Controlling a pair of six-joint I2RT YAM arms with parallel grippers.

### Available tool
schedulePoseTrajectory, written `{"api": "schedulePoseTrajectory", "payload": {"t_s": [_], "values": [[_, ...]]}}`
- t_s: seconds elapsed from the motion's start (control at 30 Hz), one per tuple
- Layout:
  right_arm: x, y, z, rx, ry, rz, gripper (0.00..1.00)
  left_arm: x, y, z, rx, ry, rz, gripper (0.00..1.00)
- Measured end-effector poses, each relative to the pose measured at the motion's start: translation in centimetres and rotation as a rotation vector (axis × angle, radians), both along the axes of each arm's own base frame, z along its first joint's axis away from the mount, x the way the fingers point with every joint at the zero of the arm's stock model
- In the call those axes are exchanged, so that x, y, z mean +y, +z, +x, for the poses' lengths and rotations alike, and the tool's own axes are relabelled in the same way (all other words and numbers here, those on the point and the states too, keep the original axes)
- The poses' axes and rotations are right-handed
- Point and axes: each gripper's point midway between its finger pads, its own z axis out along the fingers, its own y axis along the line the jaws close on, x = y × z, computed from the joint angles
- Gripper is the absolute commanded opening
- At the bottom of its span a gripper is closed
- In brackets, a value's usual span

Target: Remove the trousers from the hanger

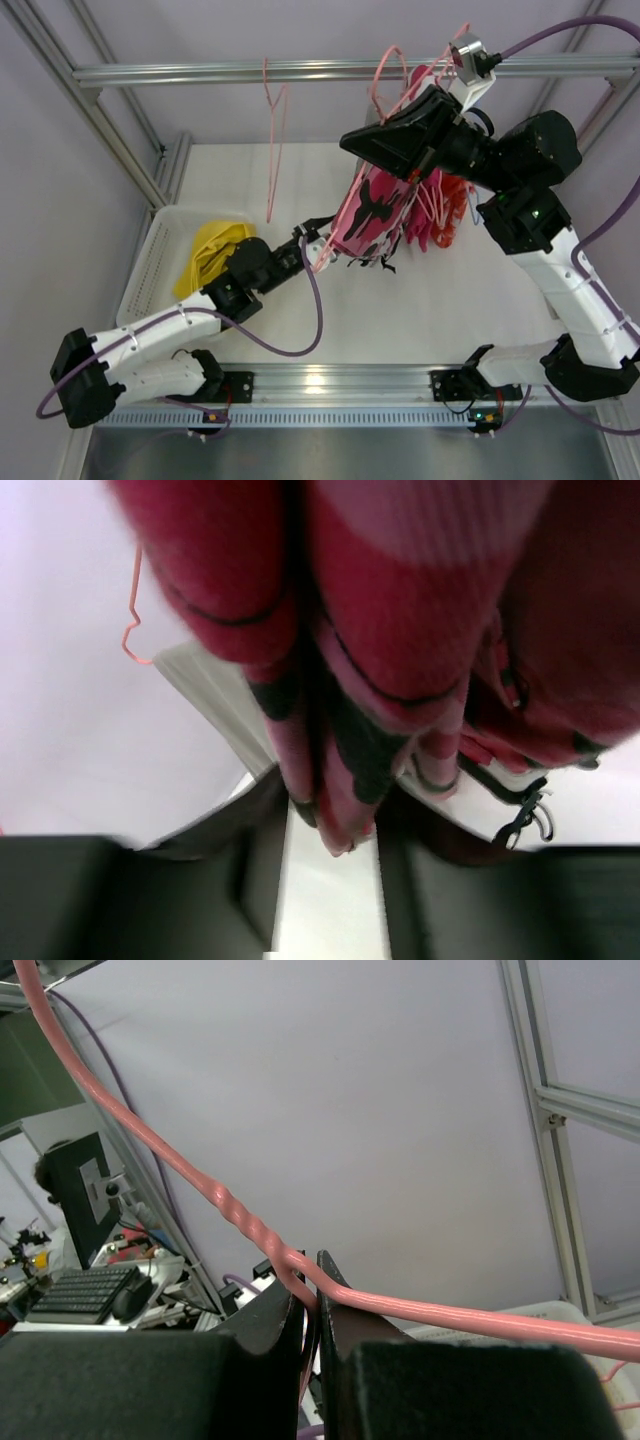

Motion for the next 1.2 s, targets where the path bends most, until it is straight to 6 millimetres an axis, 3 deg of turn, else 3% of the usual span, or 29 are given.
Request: {"api": "schedulePoseTrajectory", "payload": {"t_s": [0.03,0.17,0.3,0.43,0.6,0.77,1.0,1.2], "values": [[-0.1,0.1,-0.1,-0.009,-0.003,0.002,0.00,0.0,0.1,0.1,0.002,0.005,-0.005,0.20],[-0.8,0.4,-0.6,-0.042,-0.024,0.009,0.00,0.6,1.8,0.3,0.009,0.037,-0.041,0.00],[-1.7,0.0,-1.4,-0.071,-0.042,0.004,0.00,2.1,4.0,0.0,0.025,0.072,-0.064,0.00],[-1.8,-1.8,-1.5,-0.067,-0.049,-0.020,0.00,3.9,8.8,-1.0,0.029,0.087,-0.125,0.00],[-0.3,-5.1,0.2,-0.009,-0.048,-0.076,0.00,6.4,17.0,-2.8,0.001,0.080,-0.254,0.00],[1.7,-7.1,2.8,0.043,-0.063,-0.105,0.00,8.3,21.2,-4.1,-0.005,0.079,-0.318,0.00],[2.8,-8.4,4.2,0.088,-0.065,-0.098,0.00,7.8,25.2,-3.6,0.002,0.081,-0.329,0.00],[3.0,-8.9,4.8,0.089,-0.079,-0.071,0.00,7.4,30.2,-2.2,-0.096,0.131,-0.325,0.00]]}}
